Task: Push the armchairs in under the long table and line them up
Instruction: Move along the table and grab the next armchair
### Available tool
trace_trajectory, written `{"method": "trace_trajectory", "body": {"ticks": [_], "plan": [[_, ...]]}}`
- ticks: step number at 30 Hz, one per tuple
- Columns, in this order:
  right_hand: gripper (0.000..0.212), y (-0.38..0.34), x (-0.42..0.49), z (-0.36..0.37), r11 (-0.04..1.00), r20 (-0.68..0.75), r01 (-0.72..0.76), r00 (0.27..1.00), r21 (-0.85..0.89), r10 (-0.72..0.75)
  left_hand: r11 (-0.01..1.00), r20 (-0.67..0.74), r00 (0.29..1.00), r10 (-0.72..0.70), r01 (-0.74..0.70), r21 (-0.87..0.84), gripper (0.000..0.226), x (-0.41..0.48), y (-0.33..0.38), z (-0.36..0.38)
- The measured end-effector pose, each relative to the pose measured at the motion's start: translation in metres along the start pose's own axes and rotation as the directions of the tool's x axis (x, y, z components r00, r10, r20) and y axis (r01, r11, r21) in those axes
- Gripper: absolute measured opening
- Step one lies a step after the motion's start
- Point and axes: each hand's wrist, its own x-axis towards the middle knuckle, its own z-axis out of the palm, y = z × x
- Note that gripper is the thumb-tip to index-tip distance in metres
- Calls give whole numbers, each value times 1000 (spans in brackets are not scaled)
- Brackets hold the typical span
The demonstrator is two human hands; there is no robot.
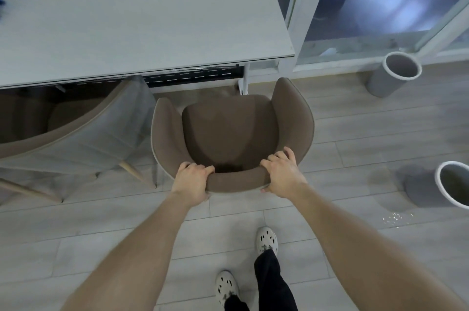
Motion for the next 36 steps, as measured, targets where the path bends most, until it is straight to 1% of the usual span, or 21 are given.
{"method": "trace_trajectory", "body": {"ticks": [8, 12, 18, 21, 23, 25, 26, 28, 29, 30, 32, 34, 36], "plan": [[80, 4, 6, -6, 999, 11, 8, 1000, 32, -8, 1000, 2, 1000, 0, 0, 18, 55, 7, -4, -2], [79, 4, 12, -9, 999, 20, -3, 1000, 42, 2, 1000, -13, 1000, -15, 15, -10, 50, 10, -6, -4], [80, 5, 13, -8, 999, 19, 1, 1000, 46, -2, 1000, -25, 999, -20, 19, -15, 49, 11, -6, -2], [82, 3, 12, -7, 999, 28, 0, 1000, 48, -1, 1000, -4, 1000, -17, 17, -22, 53, 10, -5, -3], [84, 0, 10, -8, 999, 40, -7, 999, 43, 5, 1000, 25, 1000, -9, 10, -29, 61, 8, -5, -7], [94, -3, 8, -15, 1000, 93, -15, 996, 28, 13, 999, 67, 998, 8, -5, -51, 74, 4, -6, -11], [107, -5, 8, -21, 1000, 148, -12, 989, 25, 8, 998, 76, 997, 18, -13, -66, 81, 1, -7, -13], [139, -15, 12, -40, 998, 300, 18, 953, 61, -36, 994, 74, 997, 9, -1, -108, 91, -10, -15, -20], [146, -23, 18, -49, 992, 352, 27, 933, 119, -68, 992, 63, 998, -11, 18, -125, 93, -18, -22, -24], [142, -34, 24, -57, 980, 374, 21, 922, 197, -95, 989, 48, 998, -36, 43, -138, 93, -25, -32, -29], [114, -64, 42, -72, 952, 349, 20, 928, 306, -131, 980, 30, 993, -115, 119, -159, 89, -45, -58, -40], [87, -92, 59, -84, 945, 303, 55, 940, 321, -158, 965, 41, 980, -196, 200, -170, 85, -61, -83, -51], [72, -139, 78, -99, 945, 253, 148, 941, 292, -226, 939, 62, 956, -288, 295, -179, 79, -86, -126, -58]]}}
